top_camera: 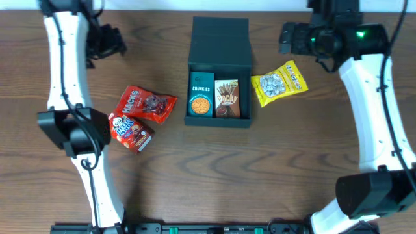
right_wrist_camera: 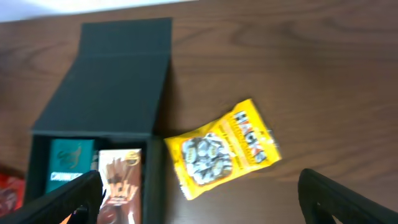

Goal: Pack container

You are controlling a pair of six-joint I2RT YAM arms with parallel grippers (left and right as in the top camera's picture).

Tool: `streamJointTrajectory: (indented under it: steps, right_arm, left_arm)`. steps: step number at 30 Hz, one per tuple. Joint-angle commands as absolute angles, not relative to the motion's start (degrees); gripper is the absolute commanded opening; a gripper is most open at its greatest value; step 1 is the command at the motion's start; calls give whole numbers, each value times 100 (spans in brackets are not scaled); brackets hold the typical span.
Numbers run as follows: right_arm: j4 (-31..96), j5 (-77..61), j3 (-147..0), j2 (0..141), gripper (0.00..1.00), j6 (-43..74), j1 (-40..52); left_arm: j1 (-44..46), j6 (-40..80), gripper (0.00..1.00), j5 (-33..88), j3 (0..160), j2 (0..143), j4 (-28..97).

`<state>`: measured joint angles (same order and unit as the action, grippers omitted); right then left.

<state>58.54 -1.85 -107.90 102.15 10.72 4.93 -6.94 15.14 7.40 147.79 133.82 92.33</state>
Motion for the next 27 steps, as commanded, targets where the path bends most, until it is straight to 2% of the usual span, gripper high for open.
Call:
streamJointTrajectory:
  steps: [1, 10, 15, 20, 27]
  right_arm:
    - [5817, -152, -10873, 10151, 99, 847, 366]
    - [5483, -152, -10873, 10151, 99, 646, 329]
    - [5297, -150, -10875, 10151, 99, 499, 329]
    - [5061, -152, -10875, 10151, 99, 502, 329]
    - [5085, -152, -10873, 10151, 99, 502, 329]
  left_arm:
    - [-827, 1365, 85, 1011, 14820, 13013, 9682]
    - [-746, 1284, 86, 565, 14221, 11472, 9679]
    - [-753, 1310, 85, 261, 12554, 10256, 9319]
    - [-753, 1326, 94, 104, 10449, 9041, 8403]
    - [-746, 2215, 92, 443, 8429, 8615, 7417]
